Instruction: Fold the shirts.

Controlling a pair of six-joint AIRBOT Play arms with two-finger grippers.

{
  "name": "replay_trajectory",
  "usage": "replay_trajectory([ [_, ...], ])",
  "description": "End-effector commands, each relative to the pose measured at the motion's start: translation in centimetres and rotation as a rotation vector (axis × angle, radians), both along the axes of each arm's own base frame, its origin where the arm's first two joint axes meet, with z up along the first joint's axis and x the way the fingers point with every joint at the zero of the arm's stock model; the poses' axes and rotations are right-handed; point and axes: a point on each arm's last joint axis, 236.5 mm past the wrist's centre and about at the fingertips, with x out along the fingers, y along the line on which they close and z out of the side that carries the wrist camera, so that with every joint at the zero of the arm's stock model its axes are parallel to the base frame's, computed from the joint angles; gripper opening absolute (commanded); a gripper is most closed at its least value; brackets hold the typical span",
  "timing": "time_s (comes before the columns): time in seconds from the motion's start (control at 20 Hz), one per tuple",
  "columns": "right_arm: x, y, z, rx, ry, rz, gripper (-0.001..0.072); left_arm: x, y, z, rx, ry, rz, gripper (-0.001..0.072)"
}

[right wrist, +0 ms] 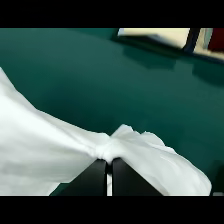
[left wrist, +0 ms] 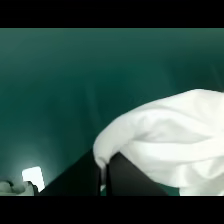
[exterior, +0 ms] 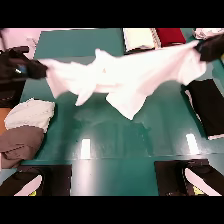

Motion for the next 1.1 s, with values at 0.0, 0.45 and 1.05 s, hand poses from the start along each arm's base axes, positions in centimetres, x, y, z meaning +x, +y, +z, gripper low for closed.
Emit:
replay_trajectory([
  [0.0, -1.2, 0.0, -8.2, 0.017, 0.183, -0.020, 0.0016, -0.3, 0.1, -10.1, 0.022, 0.213, 0.007, 0.0025],
  [0.45, -1.1, 0.0, -11.4, 0.035, 0.234, -0.042, 0.0016, -2.9, -4.9, -11.6, -0.165, 0.397, -0.079, 0.0620],
  [1.05, -1.5, 0.0, -11.7, 0.035, 0.252, -0.037, 0.0016, -6.7, -19.3, -23.4, -0.183, 0.506, -0.229, 0.0621],
])
